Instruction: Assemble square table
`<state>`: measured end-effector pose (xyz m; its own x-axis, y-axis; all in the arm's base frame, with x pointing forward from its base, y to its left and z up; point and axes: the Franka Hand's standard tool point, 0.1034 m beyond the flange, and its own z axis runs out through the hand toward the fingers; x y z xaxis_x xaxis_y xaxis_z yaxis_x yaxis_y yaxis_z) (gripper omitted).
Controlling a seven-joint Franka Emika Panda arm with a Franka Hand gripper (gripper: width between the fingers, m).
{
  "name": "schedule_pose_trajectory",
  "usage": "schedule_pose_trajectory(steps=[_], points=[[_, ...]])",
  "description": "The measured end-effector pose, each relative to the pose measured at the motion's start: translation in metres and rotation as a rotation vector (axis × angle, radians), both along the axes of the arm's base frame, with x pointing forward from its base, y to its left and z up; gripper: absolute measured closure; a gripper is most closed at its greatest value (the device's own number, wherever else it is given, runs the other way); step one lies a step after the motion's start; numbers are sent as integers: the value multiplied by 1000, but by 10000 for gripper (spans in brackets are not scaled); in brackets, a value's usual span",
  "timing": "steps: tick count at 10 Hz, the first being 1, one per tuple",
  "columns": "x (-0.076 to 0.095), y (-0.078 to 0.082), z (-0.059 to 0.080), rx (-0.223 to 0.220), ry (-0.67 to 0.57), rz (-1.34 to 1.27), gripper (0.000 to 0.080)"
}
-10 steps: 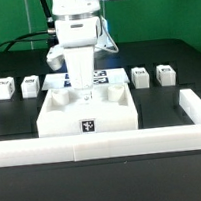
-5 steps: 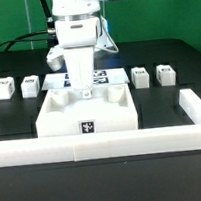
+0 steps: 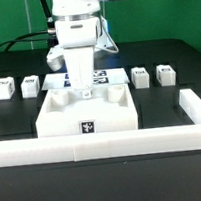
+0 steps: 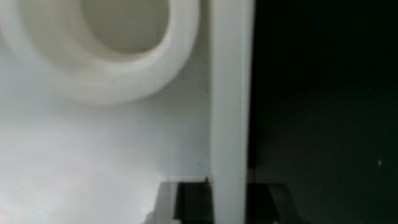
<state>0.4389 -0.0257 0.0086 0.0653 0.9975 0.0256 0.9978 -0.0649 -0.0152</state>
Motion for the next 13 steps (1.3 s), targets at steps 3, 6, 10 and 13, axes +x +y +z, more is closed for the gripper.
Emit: schedule_pose_trajectory(steps=[3, 6, 10, 13], points=[[8, 13, 0, 10, -23, 23, 744], [40, 66, 0, 40, -38, -54, 744], [49, 92, 0, 38, -12, -51, 744], [54, 90, 0, 46, -30, 62, 744]])
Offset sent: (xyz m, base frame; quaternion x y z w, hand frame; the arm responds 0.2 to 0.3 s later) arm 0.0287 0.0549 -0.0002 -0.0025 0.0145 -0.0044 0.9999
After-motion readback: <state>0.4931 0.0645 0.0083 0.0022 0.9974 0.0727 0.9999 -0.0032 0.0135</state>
